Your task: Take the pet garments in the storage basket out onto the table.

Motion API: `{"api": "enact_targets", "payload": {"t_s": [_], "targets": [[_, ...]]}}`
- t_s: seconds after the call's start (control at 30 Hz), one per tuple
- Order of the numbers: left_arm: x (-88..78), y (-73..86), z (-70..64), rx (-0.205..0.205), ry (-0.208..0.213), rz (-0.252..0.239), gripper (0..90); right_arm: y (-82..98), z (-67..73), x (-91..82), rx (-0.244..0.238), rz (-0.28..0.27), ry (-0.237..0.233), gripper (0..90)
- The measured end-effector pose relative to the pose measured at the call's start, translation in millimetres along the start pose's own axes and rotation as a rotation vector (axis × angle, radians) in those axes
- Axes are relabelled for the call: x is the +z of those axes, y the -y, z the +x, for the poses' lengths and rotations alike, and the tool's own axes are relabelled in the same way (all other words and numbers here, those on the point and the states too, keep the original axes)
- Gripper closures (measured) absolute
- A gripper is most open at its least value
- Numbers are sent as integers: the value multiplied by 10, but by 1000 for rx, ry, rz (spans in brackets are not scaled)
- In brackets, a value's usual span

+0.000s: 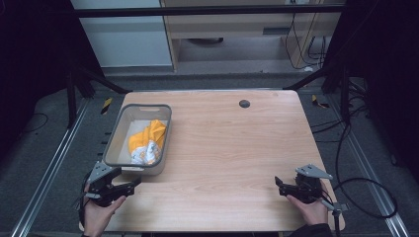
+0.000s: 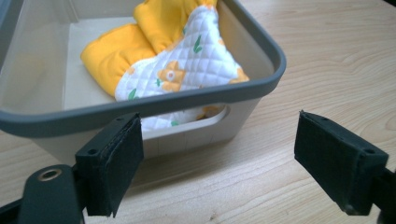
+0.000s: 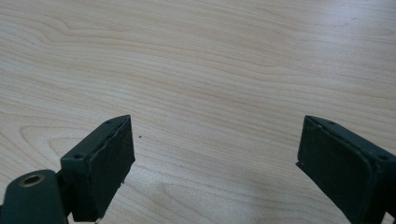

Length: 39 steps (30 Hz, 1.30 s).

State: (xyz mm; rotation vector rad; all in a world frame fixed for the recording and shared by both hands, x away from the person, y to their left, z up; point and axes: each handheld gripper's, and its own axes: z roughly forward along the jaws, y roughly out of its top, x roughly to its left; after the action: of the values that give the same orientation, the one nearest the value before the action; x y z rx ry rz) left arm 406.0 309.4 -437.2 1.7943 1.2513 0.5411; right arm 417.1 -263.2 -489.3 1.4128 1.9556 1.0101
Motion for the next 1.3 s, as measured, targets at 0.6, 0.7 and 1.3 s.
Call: {"api": "enact_targets", "payload": {"t_s": [0.6,0.7,1.3], "targets": [[-165,-322,1,33,54,-29,178,-8,-1,13,-3,-3,-6,107],[-162,-371,-3,39,53,-26,178,-8,0,14,-2,-3,-4,107],[-11,-723,-44,80,45,-11,179,-5,-2,11,-4,-10,3,106]]}}
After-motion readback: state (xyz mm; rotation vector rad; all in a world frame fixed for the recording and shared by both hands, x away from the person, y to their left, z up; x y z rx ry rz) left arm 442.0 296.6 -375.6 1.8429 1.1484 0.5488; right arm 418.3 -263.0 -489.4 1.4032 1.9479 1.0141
